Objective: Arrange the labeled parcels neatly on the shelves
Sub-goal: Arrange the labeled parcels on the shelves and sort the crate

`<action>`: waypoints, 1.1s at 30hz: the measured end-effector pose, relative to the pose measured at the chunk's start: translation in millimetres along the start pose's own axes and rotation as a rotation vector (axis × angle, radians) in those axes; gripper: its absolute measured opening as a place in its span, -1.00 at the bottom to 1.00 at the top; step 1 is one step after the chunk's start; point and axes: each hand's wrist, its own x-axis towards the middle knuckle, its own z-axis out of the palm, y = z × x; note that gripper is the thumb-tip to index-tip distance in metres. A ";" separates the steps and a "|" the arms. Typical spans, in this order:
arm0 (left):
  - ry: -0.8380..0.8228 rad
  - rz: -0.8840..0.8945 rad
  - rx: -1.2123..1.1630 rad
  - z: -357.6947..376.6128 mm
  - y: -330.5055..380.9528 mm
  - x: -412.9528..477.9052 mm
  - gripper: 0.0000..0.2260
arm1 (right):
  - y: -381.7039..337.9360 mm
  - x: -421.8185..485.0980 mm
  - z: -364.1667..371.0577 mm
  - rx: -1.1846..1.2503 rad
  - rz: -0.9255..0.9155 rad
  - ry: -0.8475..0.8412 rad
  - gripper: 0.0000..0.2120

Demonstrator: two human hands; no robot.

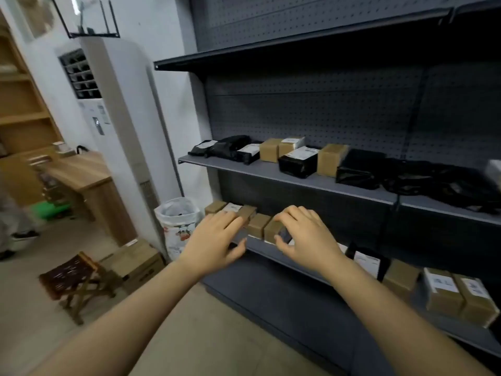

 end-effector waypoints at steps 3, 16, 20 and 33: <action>0.015 -0.031 -0.041 -0.3 -33.1 -22.3 -0.71 | -20.0 23.9 21.5 0.018 -0.023 0.006 -0.69; 0.040 -0.098 -0.044 28.1 -248.1 -43.9 -0.71 | -116.2 201.8 112.2 -0.029 -0.018 -0.040 -0.64; 0.083 -0.116 -0.068 32.9 -310.3 -30.2 -0.71 | -130.7 262.7 133.1 -0.027 0.006 -0.037 -0.61; 0.148 -0.115 -0.078 108.2 -475.2 58.7 -0.70 | -90.4 446.8 216.8 0.017 0.028 0.019 -0.59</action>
